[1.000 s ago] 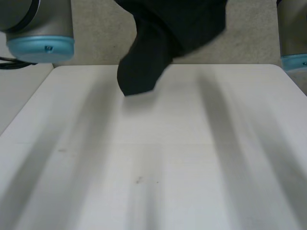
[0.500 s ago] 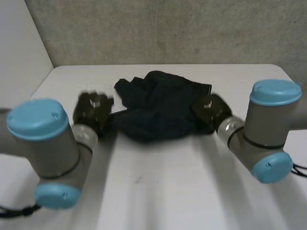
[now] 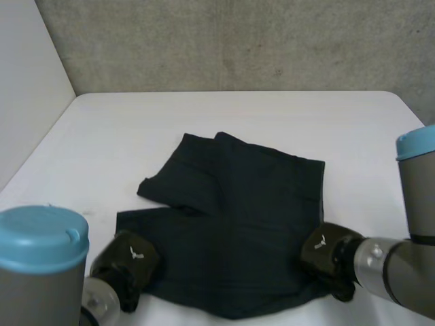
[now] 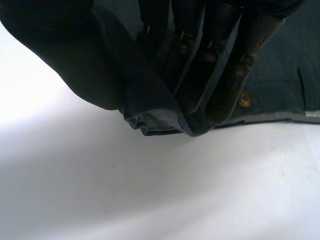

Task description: Fold the shorts.

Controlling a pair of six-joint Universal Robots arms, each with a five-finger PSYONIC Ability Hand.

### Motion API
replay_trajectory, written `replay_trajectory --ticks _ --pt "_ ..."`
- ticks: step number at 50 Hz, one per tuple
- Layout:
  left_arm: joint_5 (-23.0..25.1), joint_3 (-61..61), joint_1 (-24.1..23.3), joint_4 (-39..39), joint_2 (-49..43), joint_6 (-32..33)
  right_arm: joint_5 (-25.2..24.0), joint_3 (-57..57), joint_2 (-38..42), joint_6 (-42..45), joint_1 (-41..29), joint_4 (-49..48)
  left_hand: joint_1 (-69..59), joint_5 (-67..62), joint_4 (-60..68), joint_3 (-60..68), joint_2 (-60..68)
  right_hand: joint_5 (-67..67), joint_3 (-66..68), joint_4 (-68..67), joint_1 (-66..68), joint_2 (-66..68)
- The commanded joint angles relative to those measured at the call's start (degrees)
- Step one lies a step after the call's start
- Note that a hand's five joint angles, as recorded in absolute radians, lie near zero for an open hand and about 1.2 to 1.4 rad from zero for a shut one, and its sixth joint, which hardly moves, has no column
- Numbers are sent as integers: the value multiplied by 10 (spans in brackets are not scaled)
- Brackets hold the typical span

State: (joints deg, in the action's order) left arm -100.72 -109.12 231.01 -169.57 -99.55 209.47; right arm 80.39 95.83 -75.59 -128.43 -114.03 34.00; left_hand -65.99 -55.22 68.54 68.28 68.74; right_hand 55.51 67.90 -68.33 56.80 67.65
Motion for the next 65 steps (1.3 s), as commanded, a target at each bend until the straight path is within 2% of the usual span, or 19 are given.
replay_trajectory --ticks 1,6,14,21,30,31,32,33,34,35,39,47,48,49,52,53,58,61,65 --pt "1 19 -30 43 1 19 -13 12 -40 28 16 27 -140 -148 115 117 113 145 121 -117 232 124" --pt "3 105 -21 -14 -21 72 -15 -34 -37 -10 38 -16 -140 -148 115 117 113 145 121 -117 232 124" --pt "-2 340 15 -176 -198 140 25 -102 25 -107 38 -169 -140 -148 115 117 113 145 121 -117 232 124" --pt "-4 582 21 -195 -380 149 93 -183 128 -103 31 -293 -140 -148 115 117 113 145 121 -117 232 124" --pt "20 808 32 -219 -571 139 113 -278 272 -88 31 -412 -120 -128 95 97 93 145 121 -117 232 124" --pt "25 814 31 -223 -579 138 114 -284 280 -86 31 -416 -77 -85 51 54 49 89 65 -61 176 68" --pt "30 820 31 -226 -586 136 115 -297 298 -85 31 -426 0 -8 -26 -23 -28 -220 -244 248 -133 -241" --pt "39 824 30 -232 -595 132 116 -304 308 -86 31 -429 317 310 -343 -340 -345 -413 -437 441 -326 -434" --pt "42 824 30 -233 -596 129 117 -311 314 -88 31 -430 474 466 -499 -497 -501 -555 -579 583 -468 -576" --pt "45 823 30 -233 -597 127 117 -315 318 -89 31 -429 560 552 -585 -583 -587 -555 -579 583 -468 -576" --pt "48 818 22 -233 -594 117 115 -308 300 -101 36 -427 560 552 -585 -583 -587 -555 -579 583 -468 -576" --pt "45 716 17 -212 -473 78 108 -204 124 -214 37 -422 560 552 -585 -583 -587 -555 -579 583 -468 -576" --pt "46 690 18 -211 -451 66 108 -192 111 -226 37 -414 560 552 -585 -583 -587 -555 -579 583 -468 -576" --pt "47 609 23 -210 -375 20 103 -169 90 -246 37 -390 560 552 -585 -583 -587 -555 -579 583 -468 -576" --pt "48 535 30 -207 -318 -32 69 -108 69 -303 39 -305 560 552 -585 -583 -587 -555 -579 583 -468 -576" --pt "51 470 36 -207 -275 -78 62 -98 69 -312 40 -297 560 552 -585 -583 -587 -555 -579 583 -468 -576" --pt "54 356 38 -208 -216 -148 18 -36 73 -344 57 -334 560 552 -585 -583 -587 -555 -579 583 -468 -576" --pt "54 321 38 -210 -206 -154 7 -16 125 -337 74 -391 560 552 -585 -583 -587 -454 -478 482 -367 -475" --pt "54 296 39 -210 -204 -155 19 -36 169 -324 82 -432 560 552 -585 -583 -587 -78 -102 106 9 -99"
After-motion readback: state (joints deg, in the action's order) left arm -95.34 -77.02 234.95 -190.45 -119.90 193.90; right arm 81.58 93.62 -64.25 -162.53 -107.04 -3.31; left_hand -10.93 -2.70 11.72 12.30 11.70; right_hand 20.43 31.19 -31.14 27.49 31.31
